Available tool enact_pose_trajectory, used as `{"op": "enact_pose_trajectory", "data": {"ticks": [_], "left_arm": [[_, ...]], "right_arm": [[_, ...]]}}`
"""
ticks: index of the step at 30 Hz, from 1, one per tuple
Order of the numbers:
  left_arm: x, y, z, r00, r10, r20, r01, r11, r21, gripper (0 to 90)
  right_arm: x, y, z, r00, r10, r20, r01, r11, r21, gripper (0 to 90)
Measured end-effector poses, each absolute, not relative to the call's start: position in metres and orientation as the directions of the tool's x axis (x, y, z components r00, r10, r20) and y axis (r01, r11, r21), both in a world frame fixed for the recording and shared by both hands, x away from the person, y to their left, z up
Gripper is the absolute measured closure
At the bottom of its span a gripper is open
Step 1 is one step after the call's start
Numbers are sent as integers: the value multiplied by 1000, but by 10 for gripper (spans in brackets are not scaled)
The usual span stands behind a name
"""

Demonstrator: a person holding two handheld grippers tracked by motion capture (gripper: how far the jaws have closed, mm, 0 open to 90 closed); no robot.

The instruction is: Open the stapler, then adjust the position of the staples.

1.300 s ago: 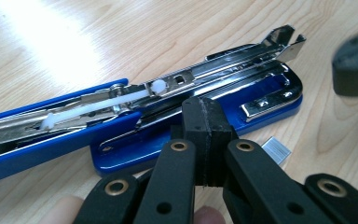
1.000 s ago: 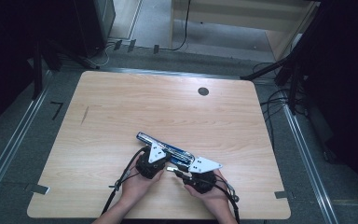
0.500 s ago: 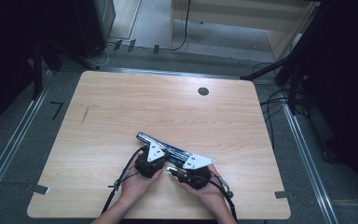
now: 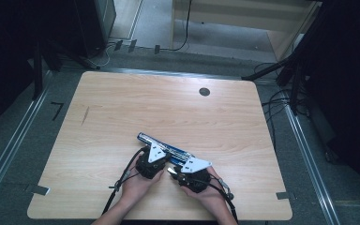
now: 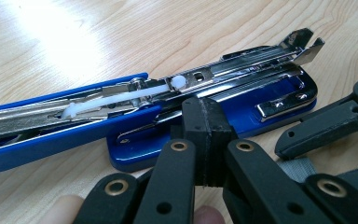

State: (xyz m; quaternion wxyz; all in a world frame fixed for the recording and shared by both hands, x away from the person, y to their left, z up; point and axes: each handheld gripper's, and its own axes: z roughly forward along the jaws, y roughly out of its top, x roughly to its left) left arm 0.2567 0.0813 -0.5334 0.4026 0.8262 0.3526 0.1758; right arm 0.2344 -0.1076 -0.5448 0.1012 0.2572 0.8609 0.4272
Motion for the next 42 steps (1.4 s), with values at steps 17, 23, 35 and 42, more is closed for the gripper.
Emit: {"op": "enact_pose_trajectory", "data": {"ticks": [17, 23, 35, 42], "left_arm": [[256, 81, -534, 690, 723, 5, 441, -426, 790, 900], [256, 81, -533, 691, 723, 7, 440, -429, 789, 900], [256, 81, -533, 692, 722, 8, 440, -431, 788, 900], [256, 81, -533, 691, 722, 7, 441, -430, 788, 900]], "right_arm": [[226, -126, -533, -819, 570, 70, 386, 457, 801, 798], [226, -139, -530, -810, 583, 66, 393, 456, 799, 797], [224, -162, -523, -789, 610, 72, 405, 429, 808, 798], [224, -170, -519, -779, 622, 79, 409, 409, 816, 798]]}}
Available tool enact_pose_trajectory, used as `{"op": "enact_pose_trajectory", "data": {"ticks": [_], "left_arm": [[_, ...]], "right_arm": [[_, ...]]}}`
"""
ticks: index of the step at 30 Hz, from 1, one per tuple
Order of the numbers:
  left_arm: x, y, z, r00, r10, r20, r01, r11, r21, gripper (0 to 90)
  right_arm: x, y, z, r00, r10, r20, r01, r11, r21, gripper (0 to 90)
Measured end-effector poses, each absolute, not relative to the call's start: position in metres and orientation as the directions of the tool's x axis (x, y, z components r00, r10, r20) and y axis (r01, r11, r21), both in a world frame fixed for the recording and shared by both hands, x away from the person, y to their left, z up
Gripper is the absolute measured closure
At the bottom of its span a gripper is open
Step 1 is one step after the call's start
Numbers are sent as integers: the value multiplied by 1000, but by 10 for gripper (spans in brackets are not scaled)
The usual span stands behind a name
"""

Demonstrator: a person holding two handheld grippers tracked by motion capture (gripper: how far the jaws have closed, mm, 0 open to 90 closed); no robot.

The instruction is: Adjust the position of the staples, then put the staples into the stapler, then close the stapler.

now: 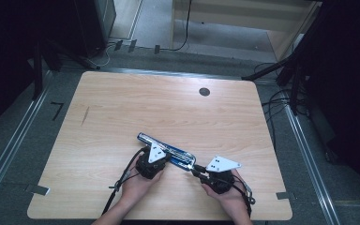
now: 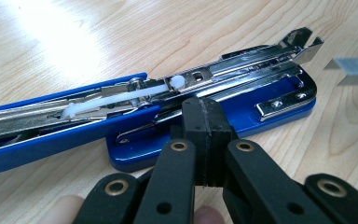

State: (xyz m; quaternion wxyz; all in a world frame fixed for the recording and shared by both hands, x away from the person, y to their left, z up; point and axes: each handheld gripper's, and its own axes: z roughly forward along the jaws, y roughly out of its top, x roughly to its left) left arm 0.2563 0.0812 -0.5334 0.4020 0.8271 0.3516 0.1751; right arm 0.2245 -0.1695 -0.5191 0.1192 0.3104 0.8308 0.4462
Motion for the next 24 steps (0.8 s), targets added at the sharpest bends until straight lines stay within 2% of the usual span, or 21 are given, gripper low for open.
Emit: {"op": "enact_pose_trajectory", "data": {"ticks": [24], "left_arm": [[256, 81, -533, 691, 722, 6, 441, -429, 788, 900]], "right_arm": [[229, -178, -509, -767, 637, 73, 402, 389, 829, 797]]}}
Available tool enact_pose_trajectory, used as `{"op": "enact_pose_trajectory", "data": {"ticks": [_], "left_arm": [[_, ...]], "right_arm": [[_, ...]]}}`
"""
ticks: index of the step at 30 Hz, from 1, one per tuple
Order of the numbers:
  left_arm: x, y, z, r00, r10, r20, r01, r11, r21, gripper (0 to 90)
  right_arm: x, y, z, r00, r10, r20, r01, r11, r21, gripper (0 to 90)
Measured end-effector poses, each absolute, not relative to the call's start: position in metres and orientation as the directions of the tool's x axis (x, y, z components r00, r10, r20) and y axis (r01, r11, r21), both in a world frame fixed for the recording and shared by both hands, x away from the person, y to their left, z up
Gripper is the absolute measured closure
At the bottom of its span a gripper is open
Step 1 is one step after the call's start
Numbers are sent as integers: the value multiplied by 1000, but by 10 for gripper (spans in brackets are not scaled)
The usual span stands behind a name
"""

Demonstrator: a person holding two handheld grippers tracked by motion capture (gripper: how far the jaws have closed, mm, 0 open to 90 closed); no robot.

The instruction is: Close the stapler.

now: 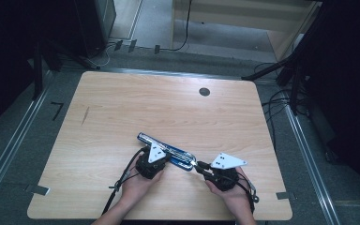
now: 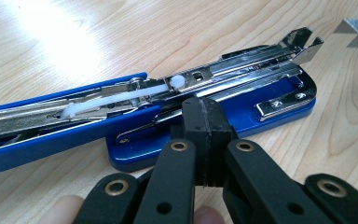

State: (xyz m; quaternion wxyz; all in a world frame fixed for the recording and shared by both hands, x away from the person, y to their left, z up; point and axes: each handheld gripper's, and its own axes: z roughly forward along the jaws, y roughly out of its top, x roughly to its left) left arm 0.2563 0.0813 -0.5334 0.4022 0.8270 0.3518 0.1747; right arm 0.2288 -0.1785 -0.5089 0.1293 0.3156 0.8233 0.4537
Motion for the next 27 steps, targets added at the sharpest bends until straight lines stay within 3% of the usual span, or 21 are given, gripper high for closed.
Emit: {"op": "enact_pose_trajectory", "data": {"ticks": [27], "left_arm": [[256, 81, -533, 692, 722, 8, 440, -431, 788, 900]], "right_arm": [[240, -182, -491, -762, 646, 54, 391, 391, 833, 798]]}}
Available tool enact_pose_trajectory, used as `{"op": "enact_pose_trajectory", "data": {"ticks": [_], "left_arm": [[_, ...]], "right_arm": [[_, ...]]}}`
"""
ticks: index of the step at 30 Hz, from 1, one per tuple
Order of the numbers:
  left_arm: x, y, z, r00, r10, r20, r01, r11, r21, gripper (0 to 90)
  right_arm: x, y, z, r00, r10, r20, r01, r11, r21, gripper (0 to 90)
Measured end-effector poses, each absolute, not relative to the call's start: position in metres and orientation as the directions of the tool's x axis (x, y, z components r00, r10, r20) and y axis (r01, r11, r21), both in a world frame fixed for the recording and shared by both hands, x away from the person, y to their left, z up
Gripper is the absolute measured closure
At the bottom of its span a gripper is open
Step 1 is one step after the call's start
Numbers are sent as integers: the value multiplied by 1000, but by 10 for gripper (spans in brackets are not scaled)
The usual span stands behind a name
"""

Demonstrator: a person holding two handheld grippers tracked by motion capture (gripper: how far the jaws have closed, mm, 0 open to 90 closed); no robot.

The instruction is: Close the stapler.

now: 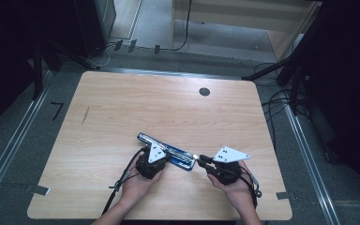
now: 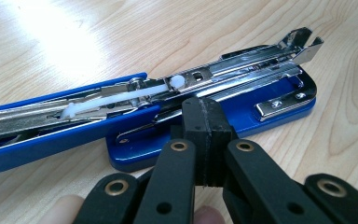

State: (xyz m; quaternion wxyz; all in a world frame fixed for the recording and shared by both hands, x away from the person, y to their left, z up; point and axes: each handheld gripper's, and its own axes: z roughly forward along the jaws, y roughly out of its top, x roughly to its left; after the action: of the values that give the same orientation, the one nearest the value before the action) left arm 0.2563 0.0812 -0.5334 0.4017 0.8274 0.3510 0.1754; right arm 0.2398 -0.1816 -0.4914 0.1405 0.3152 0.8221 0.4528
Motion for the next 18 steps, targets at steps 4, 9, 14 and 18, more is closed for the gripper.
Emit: {"op": "enact_pose_trajectory", "data": {"ticks": [4, 9, 14, 18], "left_arm": [[256, 81, -533, 691, 723, 8, 440, -430, 788, 900], [256, 81, -534, 690, 724, 6, 441, -426, 790, 900], [256, 81, -534, 690, 724, 6, 441, -426, 790, 900], [256, 81, -534, 689, 724, 7, 440, -427, 790, 900]], "right_arm": [[244, -177, -490, -770, 637, 45, 382, 403, 832, 798], [250, -169, -489, -780, 625, 38, 379, 422, 823, 798], [254, -163, -487, -787, 616, 33, 374, 435, 819, 798], [258, -158, -487, -794, 607, 31, 375, 451, 810, 798]]}}
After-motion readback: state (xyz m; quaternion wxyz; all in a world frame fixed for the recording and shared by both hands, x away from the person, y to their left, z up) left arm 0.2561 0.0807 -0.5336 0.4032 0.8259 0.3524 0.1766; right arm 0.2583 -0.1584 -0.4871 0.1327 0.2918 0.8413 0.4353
